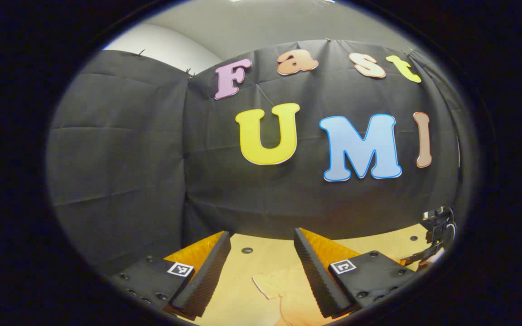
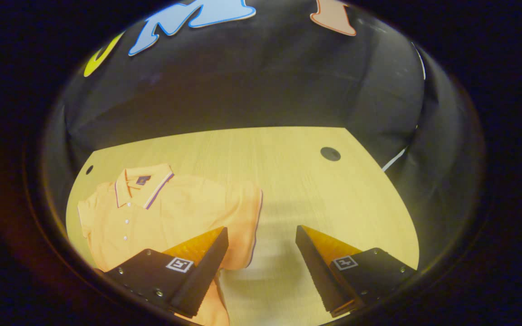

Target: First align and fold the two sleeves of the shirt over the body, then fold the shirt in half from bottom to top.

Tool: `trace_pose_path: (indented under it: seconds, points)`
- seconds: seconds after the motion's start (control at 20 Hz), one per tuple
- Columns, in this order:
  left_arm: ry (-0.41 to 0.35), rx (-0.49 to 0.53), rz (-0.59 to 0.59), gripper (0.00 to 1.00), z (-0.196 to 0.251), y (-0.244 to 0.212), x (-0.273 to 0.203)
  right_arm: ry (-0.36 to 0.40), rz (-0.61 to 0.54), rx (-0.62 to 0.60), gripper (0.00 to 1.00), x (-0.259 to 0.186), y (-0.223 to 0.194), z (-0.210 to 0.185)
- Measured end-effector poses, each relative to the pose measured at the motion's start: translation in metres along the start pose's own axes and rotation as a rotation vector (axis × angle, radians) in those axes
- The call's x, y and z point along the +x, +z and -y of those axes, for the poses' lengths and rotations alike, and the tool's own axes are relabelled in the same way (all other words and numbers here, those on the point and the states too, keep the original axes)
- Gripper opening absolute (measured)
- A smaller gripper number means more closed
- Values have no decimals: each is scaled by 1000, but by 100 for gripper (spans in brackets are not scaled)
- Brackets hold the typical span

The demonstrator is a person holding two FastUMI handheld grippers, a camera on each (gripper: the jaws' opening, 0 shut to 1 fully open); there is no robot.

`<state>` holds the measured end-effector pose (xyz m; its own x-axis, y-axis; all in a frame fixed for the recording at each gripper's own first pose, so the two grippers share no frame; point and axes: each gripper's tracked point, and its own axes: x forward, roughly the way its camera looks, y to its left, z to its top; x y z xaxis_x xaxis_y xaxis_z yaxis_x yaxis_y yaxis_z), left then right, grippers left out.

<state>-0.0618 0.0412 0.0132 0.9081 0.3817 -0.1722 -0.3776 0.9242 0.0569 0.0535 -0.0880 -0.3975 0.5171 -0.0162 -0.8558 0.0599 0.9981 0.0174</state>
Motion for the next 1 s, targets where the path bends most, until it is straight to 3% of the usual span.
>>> trace_pose_path:
  seconds: [0.2,0.25,0.3,0.35,0.4,0.45,0.55,0.6,1.0]
  points:
    - [20,-4,-23,95,-6,-11,0,10,-70,19,89,21,-15,-4]
    - [22,-3,-28,95,-7,-13,0,15,-88,18,74,25,-21,-5]
    - [25,-2,-34,95,-8,-14,0,10,-102,20,72,27,-24,-5]
    - [27,-1,-38,95,-9,-15,1,6,-110,22,55,28,-26,-5]
    - [28,-1,-40,94,-10,-15,2,13,-116,28,47,28,-27,-8]
    - [27,0,-41,93,-10,-16,2,28,-122,37,31,30,-28,-14]
    - [24,3,-44,94,-10,-17,3,38,-132,48,10,32,-29,-17]
    - [20,3,-45,95,-9,-18,4,46,-135,54,6,31,-28,-19]
    - [-7,9,-52,94,-8,-20,12,48,-52,-37,6,13,-8,-39]
